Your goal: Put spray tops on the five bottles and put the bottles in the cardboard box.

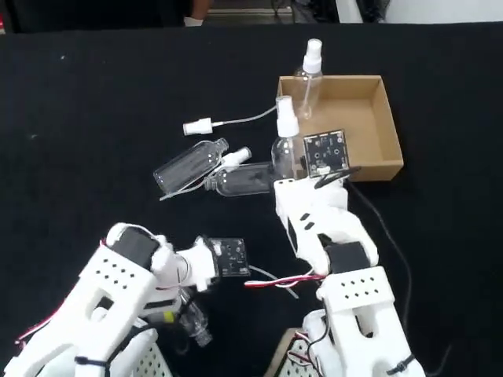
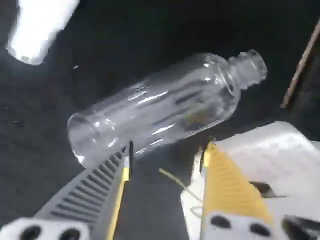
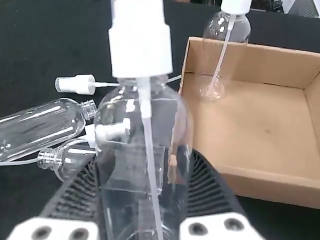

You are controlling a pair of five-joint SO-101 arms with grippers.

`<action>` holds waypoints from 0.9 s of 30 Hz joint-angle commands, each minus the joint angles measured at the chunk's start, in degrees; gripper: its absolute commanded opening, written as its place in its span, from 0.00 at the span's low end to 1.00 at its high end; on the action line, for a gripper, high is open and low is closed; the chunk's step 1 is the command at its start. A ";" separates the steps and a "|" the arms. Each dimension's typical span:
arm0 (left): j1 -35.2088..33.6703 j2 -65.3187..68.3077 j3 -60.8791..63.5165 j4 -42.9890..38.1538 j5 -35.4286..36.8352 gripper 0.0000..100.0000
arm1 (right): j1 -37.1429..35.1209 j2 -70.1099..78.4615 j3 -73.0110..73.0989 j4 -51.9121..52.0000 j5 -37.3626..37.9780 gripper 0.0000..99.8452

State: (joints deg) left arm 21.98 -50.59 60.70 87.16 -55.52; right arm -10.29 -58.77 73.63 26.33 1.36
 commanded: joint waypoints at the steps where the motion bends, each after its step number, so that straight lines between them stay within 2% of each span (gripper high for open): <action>1: 1.19 0.62 4.44 -7.82 -0.62 0.24 | 2.02 -1.80 -4.79 0.35 0.00 0.01; 7: 0.48 0.62 10.07 -19.52 0.88 0.24 | 5.54 -6.29 -7.78 7.30 -0.09 0.01; 14: 0.48 0.62 10.59 -25.58 7.21 0.24 | 5.71 -17.54 -10.07 15.56 0.26 0.01; 20: -7.60 1.14 10.07 -29.80 8.18 0.24 | 6.77 -20.70 -17.80 24.53 0.53 0.01; 23: -11.03 0.70 10.15 -29.45 8.18 0.24 | 10.46 -19.03 -22.46 28.57 0.53 0.01; 27: -14.46 0.70 10.33 -29.45 8.18 0.24 | 19.16 -14.02 -28.26 30.95 0.53 0.01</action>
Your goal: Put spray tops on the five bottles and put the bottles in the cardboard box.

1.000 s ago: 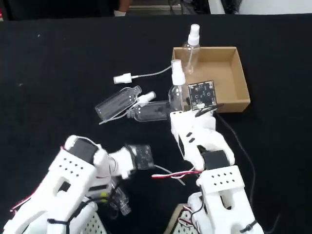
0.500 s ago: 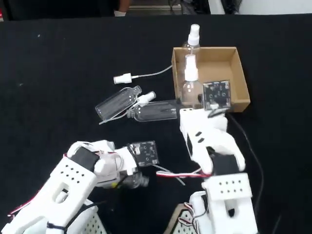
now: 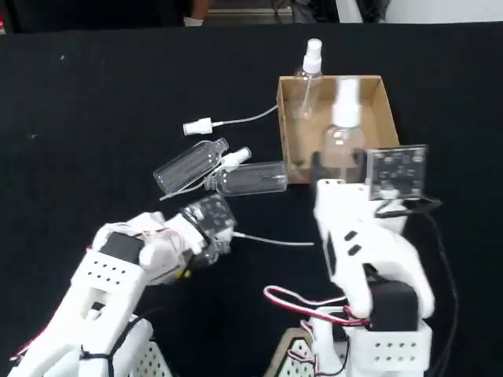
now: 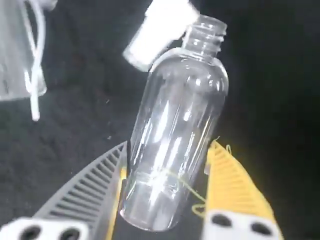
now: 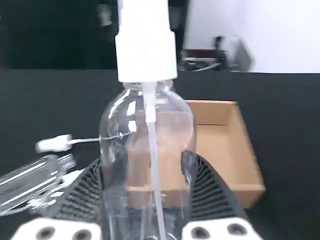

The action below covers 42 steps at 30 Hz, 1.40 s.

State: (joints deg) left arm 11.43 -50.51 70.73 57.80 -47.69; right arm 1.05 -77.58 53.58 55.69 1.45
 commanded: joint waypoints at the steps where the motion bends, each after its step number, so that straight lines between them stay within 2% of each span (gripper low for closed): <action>1: -4.53 0.53 0.31 0.00 0.35 0.24 | 10.37 6.64 -9.80 1.93 0.53 0.01; 4: -4.18 0.53 -0.57 5.01 -0.18 0.24 | 17.49 12.44 -13.93 2.11 4.75 0.01; 9: -3.56 0.53 -7.43 18.55 -3.25 0.23 | 29.19 25.10 -19.21 1.58 12.22 0.01; 14: -2.95 0.53 -16.48 25.32 -2.99 0.23 | 34.46 36.88 -21.76 -2.73 13.71 0.01; 19: -3.03 0.53 -21.58 28.48 -2.99 0.23 | 39.56 40.66 -21.49 -8.44 13.80 0.01; 25: -3.56 0.53 -17.89 25.23 -2.99 0.23 | 44.75 42.24 -21.58 -10.81 13.98 0.01; 29: -2.59 0.53 -15.60 29.19 -3.34 0.23 | 45.98 42.24 -21.58 -10.90 14.15 0.01; 31: -2.33 0.53 -15.16 28.22 -3.34 0.23 | 45.80 42.24 -21.58 -10.55 15.82 0.01; 37: -7.78 0.53 -8.13 13.45 -3.34 0.23 | 46.07 42.33 -20.35 -11.08 16.70 0.01; 42: -8.57 0.53 -5.58 5.71 -3.25 0.23 | 46.07 42.33 -16.31 -14.68 16.70 0.01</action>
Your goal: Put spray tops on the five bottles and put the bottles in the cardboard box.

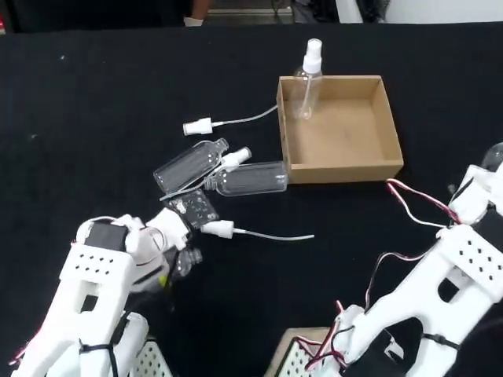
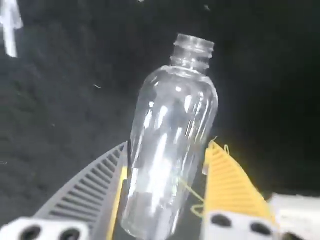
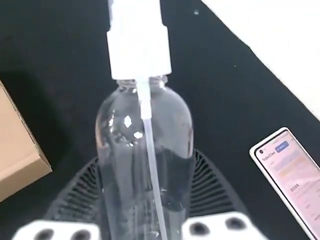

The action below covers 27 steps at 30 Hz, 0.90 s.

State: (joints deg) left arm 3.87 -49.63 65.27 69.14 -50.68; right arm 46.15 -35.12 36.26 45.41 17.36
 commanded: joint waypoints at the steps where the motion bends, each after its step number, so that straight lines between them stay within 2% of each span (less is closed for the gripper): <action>1: -1.01 -0.35 -0.13 -6.95 -0.18 0.23 | 0.97 -0.13 1.80 -5.19 0.79 0.01; 4: -1.01 -0.35 -1.45 -9.67 0.00 0.23 | 0.97 -0.13 4.26 -6.95 0.79 0.01; 8: -1.01 -0.26 -3.91 -9.93 -0.26 0.23 | 1.05 -0.13 6.64 -8.62 3.60 0.01; 14: -1.63 0.26 -9.45 -9.93 -0.09 0.23 | 3.52 -0.13 10.42 -13.54 3.52 0.01; 21: -4.97 -0.44 -15.60 -8.62 0.18 0.23 | 4.13 -0.13 16.22 -24.79 3.43 0.01; 24: -4.88 -0.44 -21.05 -1.76 3.78 0.23 | 3.96 -0.13 18.86 -31.56 0.70 0.01; 27: -4.09 -0.44 -24.22 1.76 12.22 0.23 | 3.87 0.75 21.49 -39.30 -3.08 0.01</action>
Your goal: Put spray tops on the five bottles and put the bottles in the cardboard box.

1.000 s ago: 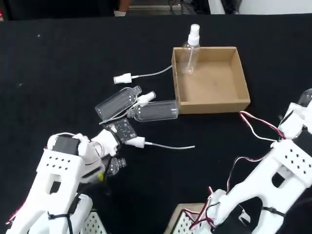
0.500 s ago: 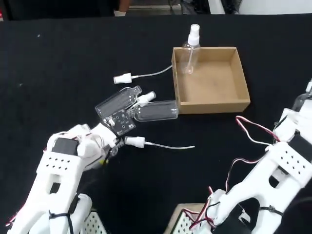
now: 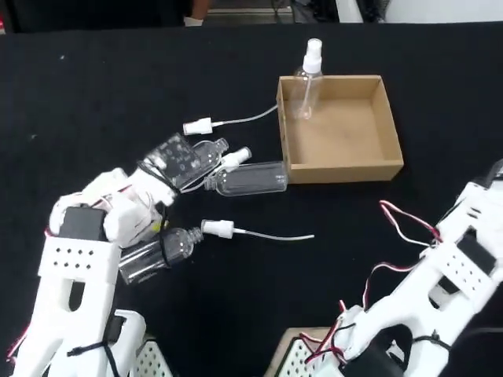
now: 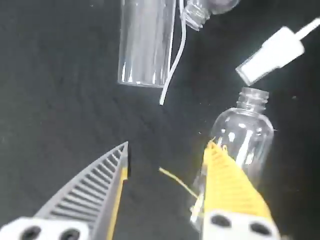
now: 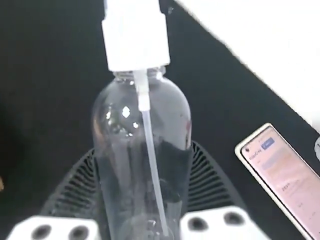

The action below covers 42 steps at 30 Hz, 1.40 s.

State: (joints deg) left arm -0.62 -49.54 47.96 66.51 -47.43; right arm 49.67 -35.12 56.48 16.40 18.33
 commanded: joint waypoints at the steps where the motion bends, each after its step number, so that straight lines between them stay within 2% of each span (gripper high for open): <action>1: 0.40 -0.62 -7.08 4.22 12.66 0.23 | 0.35 1.80 1.54 -12.48 -4.48 0.01; 4: 0.22 -2.55 -4.53 -1.32 22.95 0.23 | -1.05 7.52 1.01 -19.08 -4.75 0.01; 7: 1.63 -7.47 3.30 -10.55 32.09 0.23 | -1.32 16.22 -1.80 -26.11 -5.36 0.01; 11: 1.89 -15.82 14.99 -21.98 41.05 0.23 | -0.88 27.56 -5.23 -37.10 -12.92 0.01; 17: 1.98 -28.40 25.27 -25.05 49.32 0.23 | -1.32 40.92 -5.67 -55.47 -14.95 0.01; 23: 2.24 -38.59 33.45 -25.23 52.66 0.23 | -1.49 51.47 -6.02 -71.21 -14.95 0.01; 29: 2.42 -46.07 38.29 -24.88 52.48 0.23 | -1.49 59.47 -6.11 -84.75 -14.51 0.01; 42: 1.98 -48.00 39.34 -24.70 52.31 0.23 | -1.41 73.89 -6.11 -100.57 -14.42 0.01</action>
State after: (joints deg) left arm 1.32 -97.01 87.78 42.42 4.79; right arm 49.23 36.97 53.23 -78.02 3.65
